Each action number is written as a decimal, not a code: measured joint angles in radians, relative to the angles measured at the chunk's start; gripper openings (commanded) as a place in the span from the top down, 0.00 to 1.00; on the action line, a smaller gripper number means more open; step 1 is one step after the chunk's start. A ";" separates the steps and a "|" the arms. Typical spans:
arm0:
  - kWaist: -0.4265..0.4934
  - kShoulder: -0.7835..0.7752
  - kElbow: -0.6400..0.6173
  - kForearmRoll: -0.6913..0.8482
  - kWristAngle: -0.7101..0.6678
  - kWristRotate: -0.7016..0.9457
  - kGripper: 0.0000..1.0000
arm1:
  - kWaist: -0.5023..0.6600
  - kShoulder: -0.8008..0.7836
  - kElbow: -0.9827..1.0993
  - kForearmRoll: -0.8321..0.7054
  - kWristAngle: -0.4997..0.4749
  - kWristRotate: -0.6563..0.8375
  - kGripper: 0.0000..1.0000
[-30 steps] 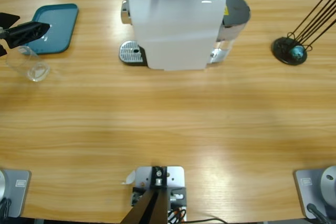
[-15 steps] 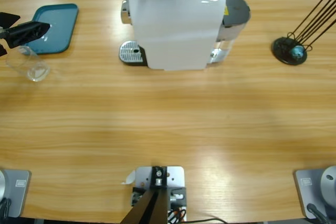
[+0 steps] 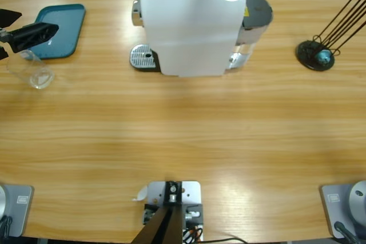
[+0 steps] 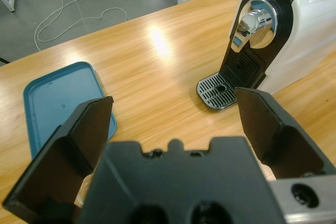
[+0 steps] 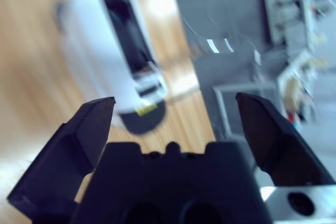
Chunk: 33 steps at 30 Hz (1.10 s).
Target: Pour coffee
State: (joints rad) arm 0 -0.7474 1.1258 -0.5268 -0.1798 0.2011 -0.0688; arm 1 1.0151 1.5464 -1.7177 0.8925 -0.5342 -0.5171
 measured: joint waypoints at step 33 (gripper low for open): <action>0.000 -0.003 0.004 -0.018 -0.006 0.015 0.01 | -0.048 -0.115 0.327 -0.568 -0.074 0.560 1.00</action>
State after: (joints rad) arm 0 -0.7474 1.1230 -0.5230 -0.1974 0.1956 -0.0538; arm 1 0.9669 1.4315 -1.3910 0.3240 -0.6084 0.0434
